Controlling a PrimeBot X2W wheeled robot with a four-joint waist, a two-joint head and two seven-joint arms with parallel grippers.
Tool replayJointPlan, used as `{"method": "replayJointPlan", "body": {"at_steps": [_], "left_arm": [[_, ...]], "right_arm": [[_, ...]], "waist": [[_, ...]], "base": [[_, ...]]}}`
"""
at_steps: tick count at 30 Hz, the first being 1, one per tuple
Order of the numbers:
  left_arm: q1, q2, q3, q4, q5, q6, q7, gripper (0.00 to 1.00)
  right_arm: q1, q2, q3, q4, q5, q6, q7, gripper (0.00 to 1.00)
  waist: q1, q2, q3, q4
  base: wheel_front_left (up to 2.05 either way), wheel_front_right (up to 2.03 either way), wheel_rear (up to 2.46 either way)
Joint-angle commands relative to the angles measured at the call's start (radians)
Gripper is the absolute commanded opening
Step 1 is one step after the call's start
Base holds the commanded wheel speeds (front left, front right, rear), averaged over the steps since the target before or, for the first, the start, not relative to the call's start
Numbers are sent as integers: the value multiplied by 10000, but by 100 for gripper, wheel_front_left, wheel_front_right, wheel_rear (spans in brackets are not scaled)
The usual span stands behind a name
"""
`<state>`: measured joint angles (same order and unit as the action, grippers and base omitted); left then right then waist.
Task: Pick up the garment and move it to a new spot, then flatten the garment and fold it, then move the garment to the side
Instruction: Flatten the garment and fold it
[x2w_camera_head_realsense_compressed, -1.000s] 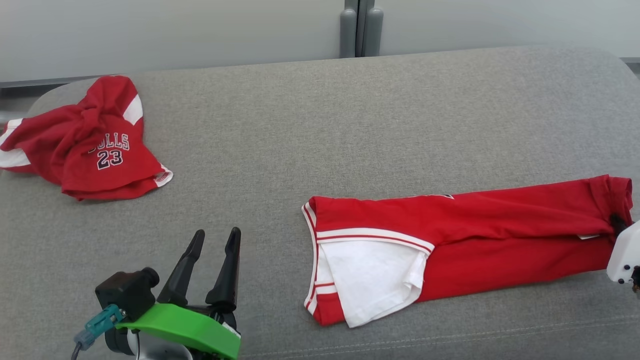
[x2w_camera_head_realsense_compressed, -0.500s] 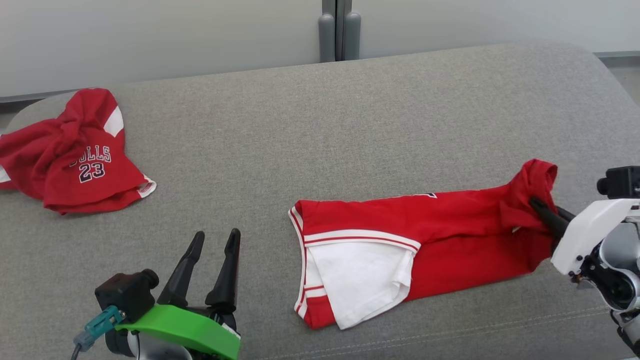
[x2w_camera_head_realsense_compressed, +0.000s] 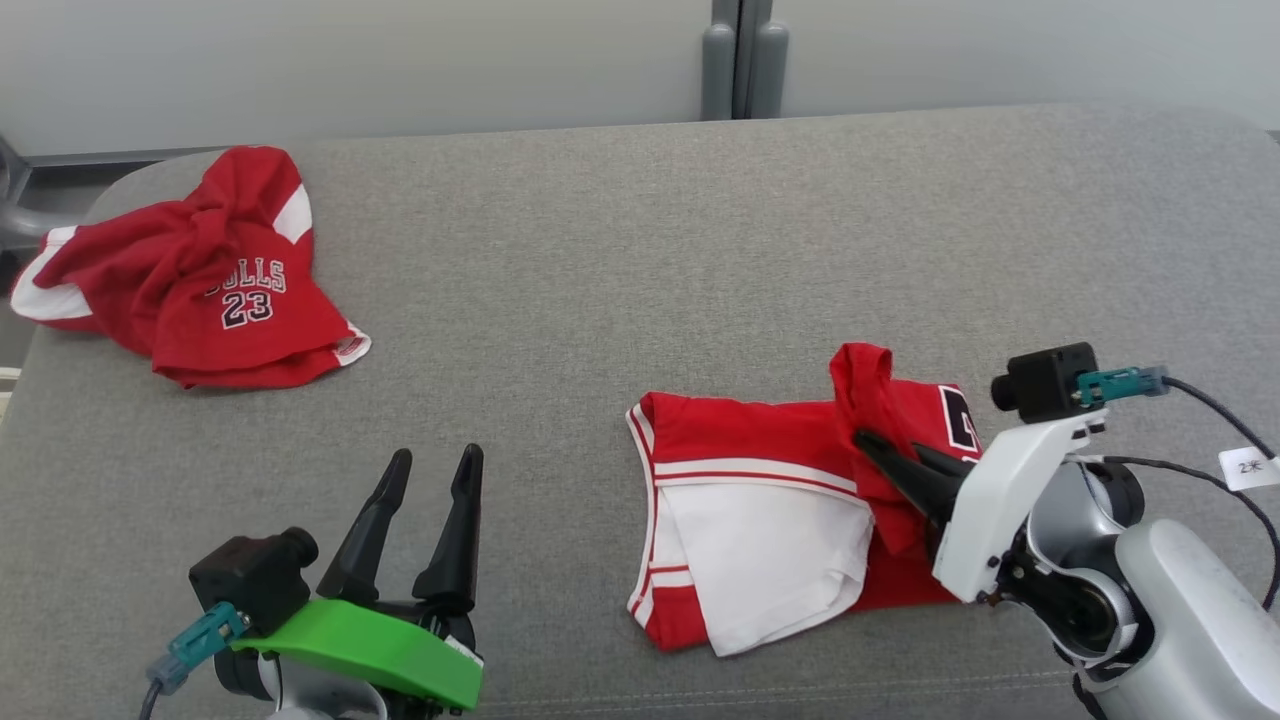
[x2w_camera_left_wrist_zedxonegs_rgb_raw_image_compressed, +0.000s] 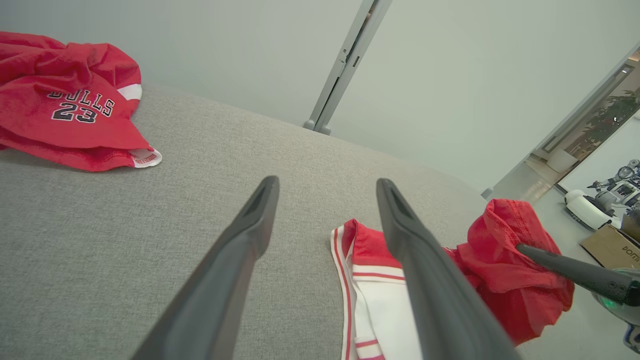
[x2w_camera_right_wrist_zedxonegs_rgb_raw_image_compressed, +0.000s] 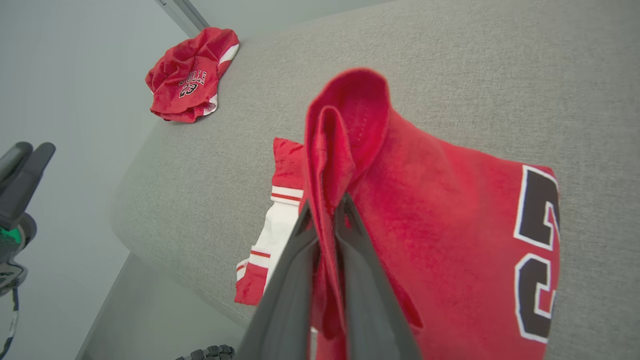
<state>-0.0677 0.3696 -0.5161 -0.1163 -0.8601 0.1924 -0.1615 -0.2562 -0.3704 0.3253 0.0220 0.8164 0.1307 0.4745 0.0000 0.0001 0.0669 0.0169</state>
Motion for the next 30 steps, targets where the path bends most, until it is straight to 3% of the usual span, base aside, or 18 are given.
{"method": "replayJointPlan", "body": {"at_steps": [1, 7, 13, 23, 24, 25, 26, 30], "left_arm": [[-112, 0, 15, 34, 5, -90, -54, 100], [-320, -11, -11, 69, 35, -151, -47, 100], [-504, -142, -134, 133, 47, -235, -78, 100], [-536, -258, -178, 320, -5, -309, -200, 100], [-537, -261, -173, 333, -7, -306, -217, 100], [-536, -264, -165, 345, -10, -298, -231, 100], [-535, -263, -159, 350, -16, -295, -237, 100], [-536, -248, -150, 380, -37, -283, -238, 100]], "right_arm": [[-114, 146, 75, -34, -156, -2, 56, 0], [-495, 950, 554, 598, -677, -2, 36, 0], [-1024, 1605, 869, 2249, -1137, 0, -230, 0], [-1802, 2103, 1116, 4566, -1863, -2, -619, 0], [-1851, 2153, 1169, 4718, -1905, 0, -660, 33], [-1920, 2180, 1228, 4867, -1958, 0, -689, 53], [-1999, 2198, 1290, 4994, -2028, -2, -715, 100], [-2264, 2301, 1545, 5202, -2269, -2, -893, 100]], "waist": [[0, -1, 46, 373], [0, -1, 128, 1138], [0, -1, 218, 1949], [0, -1, 289, 2365], [0, -1, 294, 2366], [0, -1, 296, 2362], [0, -1, 296, 2352], [0, -1, 273, 2235]], "base": [[0, 0, 0], [0, 0, 0], [0, 0, 0], [0, 0, 0], [0, 0, 0], [0, 0, 0], [0, 0, 0], [0, 0, 0]]}}
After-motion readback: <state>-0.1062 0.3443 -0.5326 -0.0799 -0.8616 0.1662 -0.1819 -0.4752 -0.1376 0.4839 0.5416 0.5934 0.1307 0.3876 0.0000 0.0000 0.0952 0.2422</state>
